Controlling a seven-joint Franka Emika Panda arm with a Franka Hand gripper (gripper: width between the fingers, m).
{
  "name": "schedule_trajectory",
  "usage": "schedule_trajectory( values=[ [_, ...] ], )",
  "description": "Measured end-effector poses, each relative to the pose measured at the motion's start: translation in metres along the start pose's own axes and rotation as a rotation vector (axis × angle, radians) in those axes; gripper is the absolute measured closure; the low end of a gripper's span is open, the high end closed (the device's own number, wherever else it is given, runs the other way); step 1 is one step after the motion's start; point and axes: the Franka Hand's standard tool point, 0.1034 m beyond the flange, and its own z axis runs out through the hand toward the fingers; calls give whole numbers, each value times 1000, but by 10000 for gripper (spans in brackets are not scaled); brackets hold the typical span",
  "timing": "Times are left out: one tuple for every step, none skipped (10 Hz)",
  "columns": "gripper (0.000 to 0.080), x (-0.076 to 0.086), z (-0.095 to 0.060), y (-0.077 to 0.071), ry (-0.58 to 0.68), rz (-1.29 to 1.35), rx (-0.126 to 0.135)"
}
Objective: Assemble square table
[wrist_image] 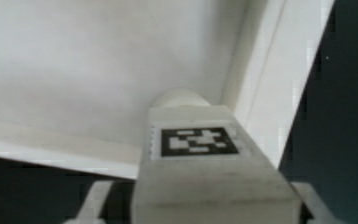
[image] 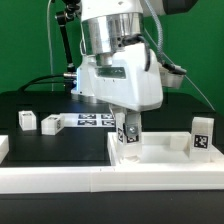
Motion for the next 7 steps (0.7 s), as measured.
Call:
schedule_trajectory(
  values=[
    [511, 0, 0, 0, -1, 47, 0],
    [511, -1, 0, 0, -1, 98, -1],
    [511, -1, 0, 0, -2, 121, -1],
    [511, -1, 0, 0, -2, 162, 0],
    [511, -1, 0, 0, -2, 166, 0],
    [511, -1, 0, 0, -2, 141, 0],
    [412, -1, 1, 0, -4, 102, -3]
  ],
)
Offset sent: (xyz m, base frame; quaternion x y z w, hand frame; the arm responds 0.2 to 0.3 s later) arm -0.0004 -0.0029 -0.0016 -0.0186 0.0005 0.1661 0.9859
